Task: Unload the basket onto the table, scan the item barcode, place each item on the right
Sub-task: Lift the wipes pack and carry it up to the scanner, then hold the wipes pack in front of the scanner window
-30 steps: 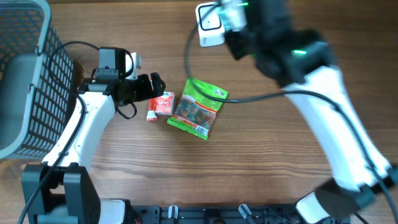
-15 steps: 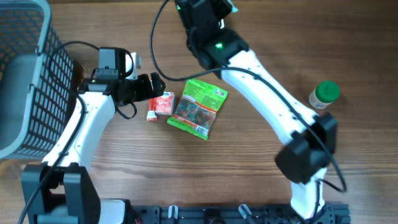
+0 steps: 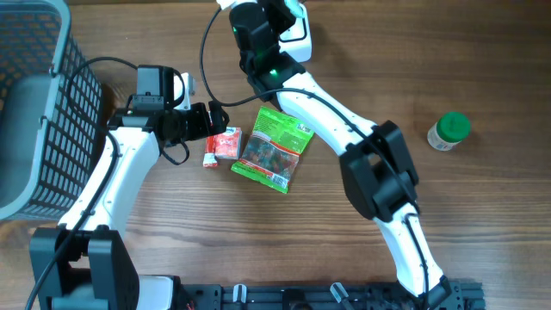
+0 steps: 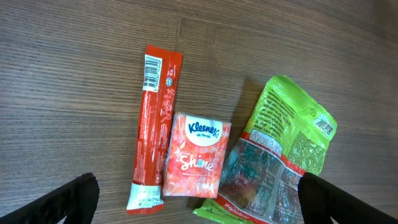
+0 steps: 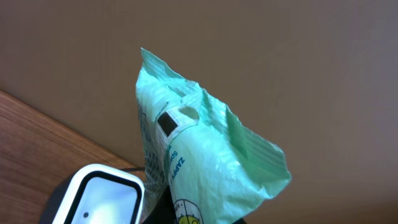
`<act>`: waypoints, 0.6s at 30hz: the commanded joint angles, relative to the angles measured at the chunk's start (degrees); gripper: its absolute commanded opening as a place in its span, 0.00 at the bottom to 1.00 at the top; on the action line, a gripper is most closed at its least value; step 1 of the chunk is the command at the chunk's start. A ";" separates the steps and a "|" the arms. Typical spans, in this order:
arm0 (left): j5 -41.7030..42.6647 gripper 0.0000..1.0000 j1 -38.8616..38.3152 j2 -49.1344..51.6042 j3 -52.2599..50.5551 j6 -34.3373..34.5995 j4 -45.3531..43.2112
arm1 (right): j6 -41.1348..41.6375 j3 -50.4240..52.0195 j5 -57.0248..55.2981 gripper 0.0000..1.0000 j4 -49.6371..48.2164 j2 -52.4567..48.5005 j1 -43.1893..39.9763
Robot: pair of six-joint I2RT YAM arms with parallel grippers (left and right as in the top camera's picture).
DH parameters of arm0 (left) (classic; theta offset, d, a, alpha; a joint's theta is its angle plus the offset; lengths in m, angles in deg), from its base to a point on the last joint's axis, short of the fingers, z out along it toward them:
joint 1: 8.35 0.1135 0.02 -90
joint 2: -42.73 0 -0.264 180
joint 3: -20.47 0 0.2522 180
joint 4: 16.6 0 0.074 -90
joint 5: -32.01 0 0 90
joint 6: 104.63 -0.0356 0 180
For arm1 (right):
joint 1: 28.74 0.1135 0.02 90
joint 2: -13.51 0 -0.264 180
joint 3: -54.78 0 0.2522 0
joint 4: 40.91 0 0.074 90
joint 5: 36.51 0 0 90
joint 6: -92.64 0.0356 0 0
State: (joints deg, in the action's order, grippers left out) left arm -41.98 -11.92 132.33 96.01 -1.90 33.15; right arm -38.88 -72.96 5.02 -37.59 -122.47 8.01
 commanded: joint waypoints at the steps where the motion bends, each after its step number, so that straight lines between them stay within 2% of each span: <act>1: 0.48 1.00 0.48 -0.61 0.81 -0.11 -0.15 | -6.10 -0.66 -1.68 0.05 -6.25 -4.04 -1.27; 5: 0.48 1.00 0.48 -0.61 0.81 -0.11 -0.15 | -12.61 -0.66 -0.09 0.04 -10.93 -6.86 -2.14; 8: 0.48 1.00 0.48 -0.61 0.81 -0.11 -0.15 | -14.19 -0.66 0.90 0.04 -13.18 -8.55 -2.54; 18: 0.48 1.00 0.48 -0.61 0.81 -0.11 -0.15 | -9.29 -0.66 4.94 0.04 -13.99 -10.80 -2.99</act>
State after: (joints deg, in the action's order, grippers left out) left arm -41.98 -11.92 132.33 96.01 -1.90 33.19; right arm -50.57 -72.89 8.37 -50.64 -132.44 5.06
